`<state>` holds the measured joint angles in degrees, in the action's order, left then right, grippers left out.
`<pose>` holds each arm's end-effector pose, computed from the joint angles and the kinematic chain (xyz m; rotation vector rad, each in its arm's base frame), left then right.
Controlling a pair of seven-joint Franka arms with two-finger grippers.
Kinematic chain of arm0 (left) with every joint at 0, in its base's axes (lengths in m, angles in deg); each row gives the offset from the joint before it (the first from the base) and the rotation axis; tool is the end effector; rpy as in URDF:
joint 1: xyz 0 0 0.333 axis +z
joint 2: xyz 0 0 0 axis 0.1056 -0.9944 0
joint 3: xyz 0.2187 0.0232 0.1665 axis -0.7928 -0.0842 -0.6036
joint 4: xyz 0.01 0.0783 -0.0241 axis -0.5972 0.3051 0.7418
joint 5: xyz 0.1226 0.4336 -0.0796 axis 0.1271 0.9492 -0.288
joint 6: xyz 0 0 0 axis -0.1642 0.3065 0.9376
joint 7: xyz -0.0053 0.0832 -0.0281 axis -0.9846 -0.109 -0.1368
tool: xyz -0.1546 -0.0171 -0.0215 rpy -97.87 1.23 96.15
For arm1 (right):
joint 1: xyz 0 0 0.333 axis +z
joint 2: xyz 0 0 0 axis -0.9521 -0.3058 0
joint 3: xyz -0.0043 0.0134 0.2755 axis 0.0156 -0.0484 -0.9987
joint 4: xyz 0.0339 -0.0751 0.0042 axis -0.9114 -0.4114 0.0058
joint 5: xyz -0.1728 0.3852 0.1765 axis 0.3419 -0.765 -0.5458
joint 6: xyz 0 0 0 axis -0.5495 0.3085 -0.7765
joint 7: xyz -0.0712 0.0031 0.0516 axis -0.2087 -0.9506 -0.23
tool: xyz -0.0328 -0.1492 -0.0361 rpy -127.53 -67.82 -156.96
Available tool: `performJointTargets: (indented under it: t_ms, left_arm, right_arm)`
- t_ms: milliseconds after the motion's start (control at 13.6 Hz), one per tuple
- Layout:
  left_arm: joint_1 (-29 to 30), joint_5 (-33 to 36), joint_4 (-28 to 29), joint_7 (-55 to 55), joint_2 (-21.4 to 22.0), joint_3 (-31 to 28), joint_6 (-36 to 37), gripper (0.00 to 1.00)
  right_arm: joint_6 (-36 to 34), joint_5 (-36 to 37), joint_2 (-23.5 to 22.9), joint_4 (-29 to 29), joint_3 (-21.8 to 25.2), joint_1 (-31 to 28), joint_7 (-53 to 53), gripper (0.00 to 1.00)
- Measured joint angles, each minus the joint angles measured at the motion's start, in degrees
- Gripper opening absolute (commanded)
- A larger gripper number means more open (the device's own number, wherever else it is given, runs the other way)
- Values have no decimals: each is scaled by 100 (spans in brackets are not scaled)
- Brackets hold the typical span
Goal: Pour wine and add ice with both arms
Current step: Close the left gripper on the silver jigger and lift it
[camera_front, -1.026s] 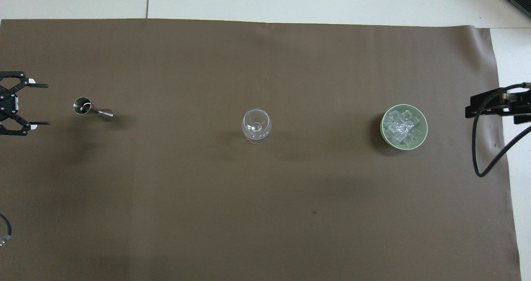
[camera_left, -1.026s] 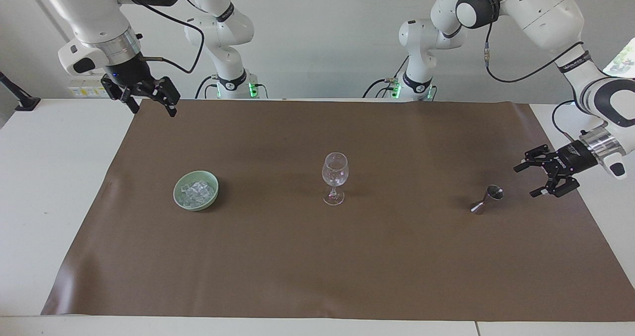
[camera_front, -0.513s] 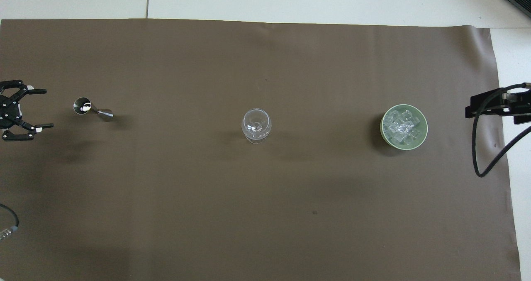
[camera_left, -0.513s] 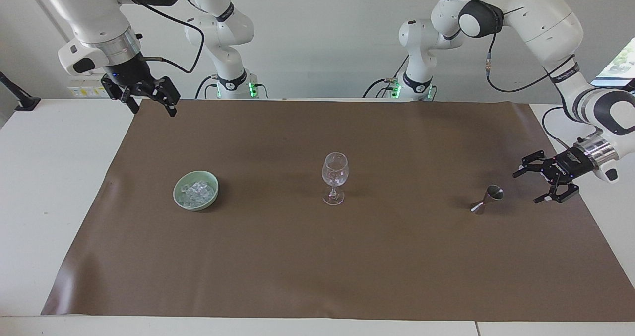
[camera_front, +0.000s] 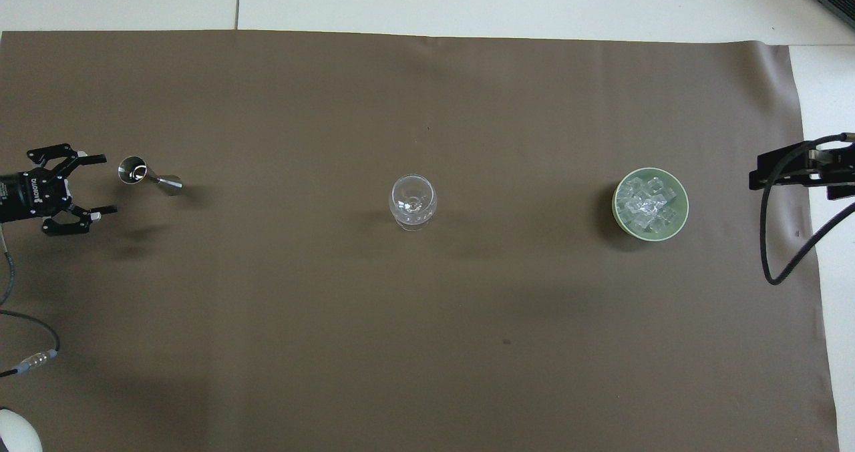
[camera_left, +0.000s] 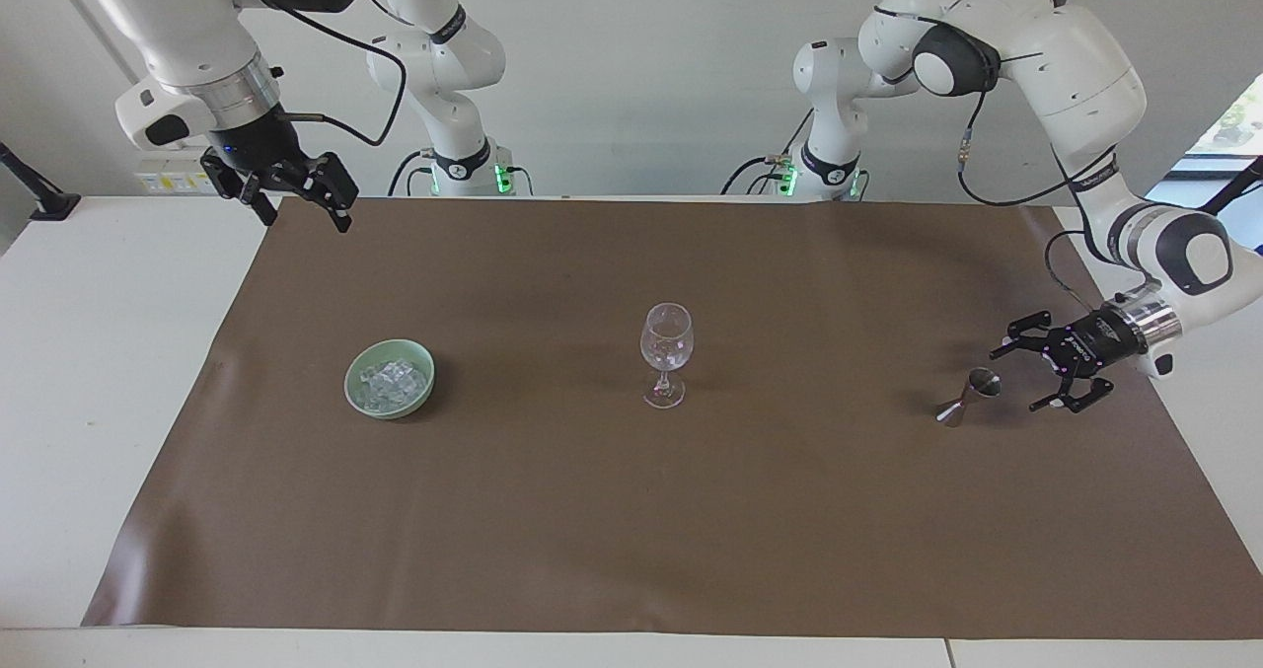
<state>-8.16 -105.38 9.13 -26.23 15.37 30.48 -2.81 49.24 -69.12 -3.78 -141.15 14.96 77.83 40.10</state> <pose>0.6116 0.2174 0.1782 1.2880 1.6801 -0.8310 0.6205 -0.0280 0.5488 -3.1226 0.2153 0.0038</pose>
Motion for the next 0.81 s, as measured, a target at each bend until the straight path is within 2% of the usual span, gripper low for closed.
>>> performJointTargets:
  t_ms: [806]
  left_arm:
    - [0, -1279, 476, 16, -271, 256, 183, 100]
  right_arm:
    - [0, 0, 0, 0, 0, 0, 0, 100]
